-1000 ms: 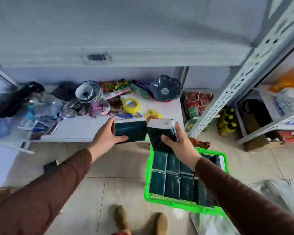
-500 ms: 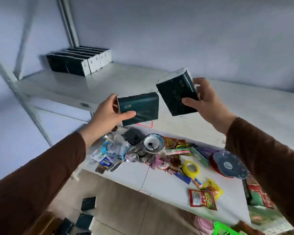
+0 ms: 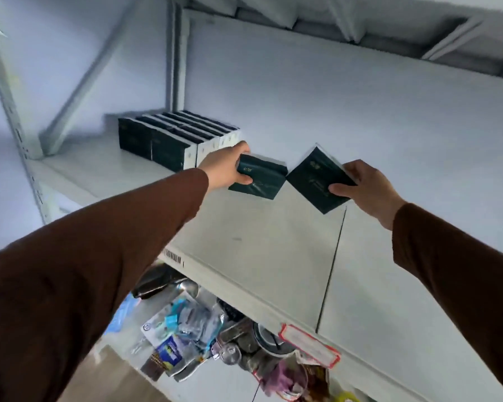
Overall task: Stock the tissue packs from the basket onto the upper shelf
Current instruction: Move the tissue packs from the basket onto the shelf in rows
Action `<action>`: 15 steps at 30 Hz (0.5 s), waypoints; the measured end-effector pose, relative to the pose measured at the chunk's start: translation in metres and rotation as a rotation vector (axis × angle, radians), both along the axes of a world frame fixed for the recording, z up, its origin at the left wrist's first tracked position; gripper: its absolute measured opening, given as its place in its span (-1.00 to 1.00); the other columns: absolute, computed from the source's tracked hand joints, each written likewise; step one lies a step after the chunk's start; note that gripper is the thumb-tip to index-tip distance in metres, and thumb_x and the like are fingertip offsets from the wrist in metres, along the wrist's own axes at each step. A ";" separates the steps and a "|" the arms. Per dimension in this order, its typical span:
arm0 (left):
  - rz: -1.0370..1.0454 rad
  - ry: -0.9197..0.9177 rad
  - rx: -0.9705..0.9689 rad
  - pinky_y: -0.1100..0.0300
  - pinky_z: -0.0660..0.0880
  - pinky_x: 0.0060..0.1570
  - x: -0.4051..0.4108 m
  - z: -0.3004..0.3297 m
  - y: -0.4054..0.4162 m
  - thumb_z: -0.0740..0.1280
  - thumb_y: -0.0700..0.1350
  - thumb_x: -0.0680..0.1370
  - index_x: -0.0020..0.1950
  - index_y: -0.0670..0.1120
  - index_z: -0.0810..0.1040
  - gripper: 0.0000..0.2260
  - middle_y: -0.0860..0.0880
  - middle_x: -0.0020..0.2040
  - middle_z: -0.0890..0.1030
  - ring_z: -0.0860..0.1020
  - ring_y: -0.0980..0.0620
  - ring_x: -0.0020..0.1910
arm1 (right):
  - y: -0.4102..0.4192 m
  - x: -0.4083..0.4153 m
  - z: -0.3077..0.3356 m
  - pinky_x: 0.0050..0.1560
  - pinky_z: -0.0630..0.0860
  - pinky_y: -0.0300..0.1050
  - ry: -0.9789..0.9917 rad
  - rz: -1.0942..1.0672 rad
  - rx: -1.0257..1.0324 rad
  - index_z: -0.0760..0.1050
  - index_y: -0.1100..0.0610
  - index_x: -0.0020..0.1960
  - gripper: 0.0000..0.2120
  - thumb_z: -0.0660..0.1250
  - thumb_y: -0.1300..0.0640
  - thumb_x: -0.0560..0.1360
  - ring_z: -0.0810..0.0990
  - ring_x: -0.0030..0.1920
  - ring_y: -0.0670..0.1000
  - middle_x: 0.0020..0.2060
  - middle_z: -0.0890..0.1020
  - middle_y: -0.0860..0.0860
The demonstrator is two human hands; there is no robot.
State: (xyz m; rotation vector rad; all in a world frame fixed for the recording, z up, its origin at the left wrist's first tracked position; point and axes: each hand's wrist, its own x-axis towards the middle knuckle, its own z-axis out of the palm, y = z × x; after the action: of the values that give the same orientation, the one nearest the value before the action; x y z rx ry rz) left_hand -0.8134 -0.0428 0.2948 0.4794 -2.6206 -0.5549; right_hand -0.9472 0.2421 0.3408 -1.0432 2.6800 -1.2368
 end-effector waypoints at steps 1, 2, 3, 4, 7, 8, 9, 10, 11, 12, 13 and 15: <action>0.003 -0.009 -0.017 0.03 0.50 0.01 -0.017 0.001 -0.014 0.51 0.05 0.42 0.27 0.05 0.37 -0.49 0.00 0.05 0.58 0.57 -0.07 0.00 | -0.014 -0.014 0.000 -0.25 0.43 -0.12 0.007 0.001 0.005 0.49 0.01 0.10 -0.70 0.48 0.07 0.43 0.52 -0.13 0.02 -0.03 0.59 0.01; 0.009 -0.013 -0.036 0.04 0.50 -0.02 -0.033 0.000 -0.028 0.51 0.04 0.42 0.24 0.04 0.38 -0.51 0.00 0.07 0.56 0.56 -0.07 0.00 | -0.027 -0.027 -0.001 -0.24 0.42 -0.12 0.017 0.004 0.009 0.49 0.01 0.10 -0.70 0.49 0.07 0.42 0.52 -0.12 0.03 -0.02 0.58 0.01; 0.021 -0.013 -0.055 0.05 0.49 -0.04 -0.048 0.000 -0.041 0.51 0.03 0.42 0.23 0.03 0.38 -0.52 -0.01 0.10 0.53 0.55 -0.08 0.01 | -0.041 -0.039 -0.002 -0.23 0.41 -0.11 0.026 0.013 0.007 0.49 0.01 0.10 -0.70 0.49 0.08 0.42 0.52 -0.11 0.03 -0.02 0.59 0.01; 0.033 -0.010 -0.069 0.06 0.48 -0.05 -0.062 -0.001 -0.053 0.50 0.02 0.42 0.23 0.01 0.38 -0.53 -0.03 0.12 0.50 0.54 -0.09 0.01 | -0.054 -0.050 -0.003 -0.22 0.40 -0.11 0.031 0.020 0.005 0.49 0.02 0.09 -0.70 0.50 0.08 0.42 0.53 -0.10 0.04 -0.02 0.59 0.02; 0.058 -0.019 -0.115 0.05 0.50 -0.06 -0.099 -0.007 -0.085 0.50 0.01 0.42 0.24 -0.01 0.38 -0.52 -0.06 0.14 0.48 0.52 -0.10 -0.02 | -0.090 -0.074 -0.011 -0.20 0.41 -0.10 0.035 0.042 0.002 0.50 0.03 0.07 -0.72 0.50 0.11 0.41 0.54 -0.07 0.07 -0.03 0.60 0.02; 0.057 -0.033 -0.142 0.04 0.51 -0.06 -0.111 -0.009 -0.095 0.50 0.01 0.42 0.25 -0.01 0.38 -0.52 -0.07 0.13 0.50 0.53 -0.09 -0.02 | -0.100 -0.081 -0.014 -0.19 0.42 -0.09 0.037 0.047 0.002 0.50 0.03 0.08 -0.71 0.50 0.11 0.41 0.54 -0.06 0.09 -0.03 0.60 0.03; 0.057 -0.051 -0.172 0.03 0.52 -0.05 -0.122 -0.009 -0.104 0.51 0.00 0.41 0.25 -0.01 0.39 -0.51 -0.07 0.12 0.52 0.53 -0.10 -0.01 | -0.109 -0.087 -0.016 -0.18 0.42 -0.08 0.041 0.046 0.003 0.50 0.03 0.08 -0.70 0.50 0.10 0.40 0.54 -0.08 0.09 -0.03 0.60 0.03; 0.055 -0.065 -0.202 0.03 0.52 -0.06 -0.133 -0.009 -0.113 0.51 0.00 0.41 0.26 -0.01 0.39 -0.51 -0.08 0.11 0.53 0.53 -0.10 0.02 | -0.117 -0.093 -0.017 -0.19 0.42 -0.09 0.046 0.043 0.005 0.50 0.03 0.08 -0.70 0.50 0.10 0.40 0.54 -0.10 0.08 -0.03 0.60 0.02; 0.056 -0.076 -0.232 0.04 0.51 -0.08 -0.143 -0.008 -0.120 0.51 -0.01 0.41 0.27 -0.02 0.39 -0.50 -0.09 0.10 0.54 0.53 -0.12 0.05 | -0.124 -0.098 -0.019 -0.20 0.42 -0.09 0.054 0.042 0.008 0.50 0.03 0.08 -0.70 0.50 0.09 0.40 0.53 -0.13 0.06 -0.04 0.59 0.02; 0.059 -0.083 -0.268 0.05 0.49 -0.10 -0.154 -0.006 -0.128 0.51 0.00 0.42 0.29 -0.03 0.39 -0.49 -0.11 0.09 0.55 0.52 -0.13 0.08 | -0.130 -0.103 -0.020 -0.22 0.42 -0.10 0.056 0.041 0.006 0.50 0.02 0.07 -0.70 0.50 0.09 0.40 0.52 -0.14 0.06 -0.05 0.58 0.02; 0.064 -0.092 -0.301 0.06 0.46 -0.13 -0.163 -0.004 -0.135 0.50 0.00 0.42 0.29 -0.04 0.38 -0.48 -0.12 0.08 0.55 0.50 -0.14 0.11 | -0.135 -0.107 -0.022 -0.23 0.42 -0.10 0.053 0.040 -0.001 0.50 0.03 0.06 -0.71 0.50 0.10 0.40 0.52 -0.15 0.06 -0.06 0.58 0.01; 0.077 -0.113 -0.355 0.07 0.41 -0.14 -0.180 0.000 -0.149 0.49 0.01 0.43 0.29 -0.03 0.37 -0.49 -0.11 0.07 0.55 0.47 -0.14 0.14 | -0.145 -0.113 -0.025 -0.22 0.43 -0.09 0.068 0.038 -0.001 0.50 0.04 0.06 -0.71 0.50 0.11 0.40 0.53 -0.12 0.07 -0.07 0.58 0.00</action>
State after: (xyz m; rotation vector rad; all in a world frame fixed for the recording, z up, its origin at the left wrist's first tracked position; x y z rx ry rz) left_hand -0.9936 -0.1916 0.2943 0.5046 -2.7121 -0.0336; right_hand -1.0606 0.0969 0.3154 -1.1515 2.6952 -1.2184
